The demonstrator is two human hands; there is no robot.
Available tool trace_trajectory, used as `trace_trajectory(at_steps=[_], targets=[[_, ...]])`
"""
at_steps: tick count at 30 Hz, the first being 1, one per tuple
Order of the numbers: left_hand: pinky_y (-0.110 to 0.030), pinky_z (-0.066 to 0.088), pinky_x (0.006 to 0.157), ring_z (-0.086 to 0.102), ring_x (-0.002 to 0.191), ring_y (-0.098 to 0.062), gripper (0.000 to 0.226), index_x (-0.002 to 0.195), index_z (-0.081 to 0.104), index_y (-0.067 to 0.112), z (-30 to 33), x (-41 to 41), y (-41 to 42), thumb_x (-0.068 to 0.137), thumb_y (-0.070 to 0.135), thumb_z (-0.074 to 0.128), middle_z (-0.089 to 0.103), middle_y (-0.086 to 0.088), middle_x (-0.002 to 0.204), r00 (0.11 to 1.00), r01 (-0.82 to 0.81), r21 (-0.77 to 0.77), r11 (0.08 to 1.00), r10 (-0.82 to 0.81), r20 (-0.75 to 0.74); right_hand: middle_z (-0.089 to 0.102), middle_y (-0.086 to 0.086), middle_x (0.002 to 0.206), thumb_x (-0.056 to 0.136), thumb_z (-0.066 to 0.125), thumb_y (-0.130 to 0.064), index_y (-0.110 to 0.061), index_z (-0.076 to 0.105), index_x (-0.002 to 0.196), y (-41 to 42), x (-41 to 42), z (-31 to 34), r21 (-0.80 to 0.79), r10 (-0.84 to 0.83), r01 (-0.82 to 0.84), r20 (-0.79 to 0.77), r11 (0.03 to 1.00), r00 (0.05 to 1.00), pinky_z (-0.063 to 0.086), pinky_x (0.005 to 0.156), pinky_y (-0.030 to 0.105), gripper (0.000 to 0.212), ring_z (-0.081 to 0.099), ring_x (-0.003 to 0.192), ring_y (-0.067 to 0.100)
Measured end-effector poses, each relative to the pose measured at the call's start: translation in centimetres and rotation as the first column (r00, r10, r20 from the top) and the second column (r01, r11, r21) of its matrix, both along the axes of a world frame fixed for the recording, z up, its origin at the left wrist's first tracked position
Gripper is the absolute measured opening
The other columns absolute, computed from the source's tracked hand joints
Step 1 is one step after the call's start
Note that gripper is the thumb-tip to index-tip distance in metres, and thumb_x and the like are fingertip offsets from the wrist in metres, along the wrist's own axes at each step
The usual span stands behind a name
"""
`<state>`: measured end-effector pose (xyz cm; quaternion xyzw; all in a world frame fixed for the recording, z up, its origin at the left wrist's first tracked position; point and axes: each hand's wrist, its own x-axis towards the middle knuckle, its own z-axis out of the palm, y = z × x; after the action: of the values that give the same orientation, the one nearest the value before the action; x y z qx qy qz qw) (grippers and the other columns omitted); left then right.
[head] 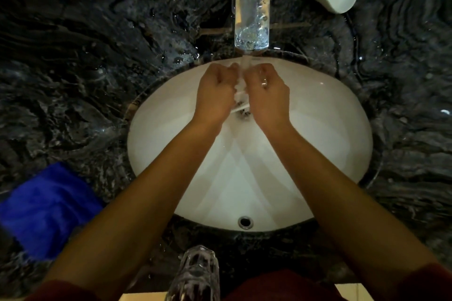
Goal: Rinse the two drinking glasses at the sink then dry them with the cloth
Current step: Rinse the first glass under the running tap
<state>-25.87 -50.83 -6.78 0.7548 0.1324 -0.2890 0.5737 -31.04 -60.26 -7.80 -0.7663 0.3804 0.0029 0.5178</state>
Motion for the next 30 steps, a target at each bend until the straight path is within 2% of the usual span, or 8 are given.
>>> trace_trajectory(at_steps=[3,8,12,16,22,25,27,30], targets=[[-0.048,0.058,0.087,0.069,0.094,-0.024,0.014,0.095,0.062,0.017,0.5,0.3,0.1,0.089,0.029,0.059,0.071,-0.006,0.097,0.984,0.106,0.033,0.994,-0.11,0.138,0.068,0.001,0.075,0.092,0.045,-0.057,-0.021,0.068,0.09,-1.0,1.6,0.3,0.234,-0.005,0.043,-0.161,0.971,0.987,0.044,0.057,0.028,0.042,0.062,0.064,0.021],[-0.025,0.057,0.082,0.07,0.099,-0.014,0.034,0.114,0.068,0.012,-0.2,0.7,0.9,0.084,0.022,0.081,0.073,-0.008,0.108,0.898,0.387,0.021,0.922,-0.382,0.218,0.062,-0.002,0.065,0.092,0.052,-0.066,-0.021,0.07,0.101,-3.0,0.7,-0.1,0.714,0.106,0.089,-0.224,0.694,0.969,0.023,0.038,0.018,0.049,0.035,0.041,0.011],[-0.023,0.055,0.091,0.068,0.105,-0.001,0.043,0.124,0.064,0.015,-0.9,0.6,1.0,0.086,0.016,0.082,0.072,0.005,0.114,0.928,0.358,-0.164,0.919,-0.33,0.174,0.065,0.014,0.079,0.096,0.046,-0.062,-0.015,0.069,0.118,-3.6,0.1,-1.5,0.826,0.087,0.198,-0.284,0.528,0.955,0.027,0.031,0.016,0.056,0.052,0.039,0.014],[-0.012,0.05,0.073,0.068,0.093,0.006,0.034,0.126,0.063,0.017,-1.1,-0.4,0.3,0.095,0.029,0.072,0.071,0.004,0.112,0.98,0.201,-0.207,0.958,-0.194,0.052,0.075,0.023,0.078,0.104,0.033,-0.052,-0.011,0.072,0.099,-2.7,-0.7,-1.7,0.812,0.11,0.227,-0.335,0.537,0.936,0.027,0.033,0.018,0.057,0.046,0.034,0.012],[-0.029,0.057,0.091,0.069,0.103,-0.009,0.063,0.124,0.061,0.017,-1.3,-0.5,-0.9,0.076,0.055,0.075,0.071,0.004,0.113,0.973,0.229,-0.078,0.97,-0.227,0.042,0.068,0.016,0.077,0.107,0.032,-0.026,-0.01,0.068,0.095,-1.6,-1.6,-1.3,0.644,0.042,0.225,-0.372,0.731,0.927,0.037,0.036,0.022,0.041,0.049,0.044,0.015],[-0.023,0.055,0.083,0.067,0.097,-0.007,0.057,0.122,0.058,0.019,-1.9,-0.8,-1.6,0.083,0.056,0.077,0.068,0.008,0.106,0.978,0.182,0.069,0.981,-0.188,0.087,0.074,0.012,0.094,0.109,0.033,-0.027,-0.015,0.067,0.107,-0.9,-1.2,-0.7,0.514,-0.081,0.276,-0.369,0.812,0.926,0.064,0.069,0.037,0.036,0.072,0.076,0.024],[-0.028,0.058,0.084,0.068,0.093,-0.008,0.056,0.121,0.057,0.02,-2.4,-1.4,-2.0,0.085,0.059,0.074,0.068,0.006,0.106,0.995,0.099,0.099,0.99,-0.101,0.022,0.074,0.007,0.104,0.11,0.035,-0.033,-0.017,0.066,0.115,-0.4,-0.9,-0.6,0.527,-0.198,0.346,-0.317,0.776,0.928,0.062,0.088,0.042,0.035,0.072,0.092,0.022],[-0.036,0.061,0.085,0.072,0.089,-0.011,0.067,0.114,0.065,0.016,-2.9,-1.8,-1.8,0.081,0.075,0.064,0.074,0.003,0.101,0.997,0.048,0.129,0.99,-0.041,-0.059,0.063,0.0,0.105,0.111,0.038,-0.032,-0.014,0.06,0.124,1.7,-0.1,-1.4,0.423,-0.056,0.161,-0.25,0.892,0.967,0.054,0.088,0.019,0.032,0.066,0.095,0.013]])
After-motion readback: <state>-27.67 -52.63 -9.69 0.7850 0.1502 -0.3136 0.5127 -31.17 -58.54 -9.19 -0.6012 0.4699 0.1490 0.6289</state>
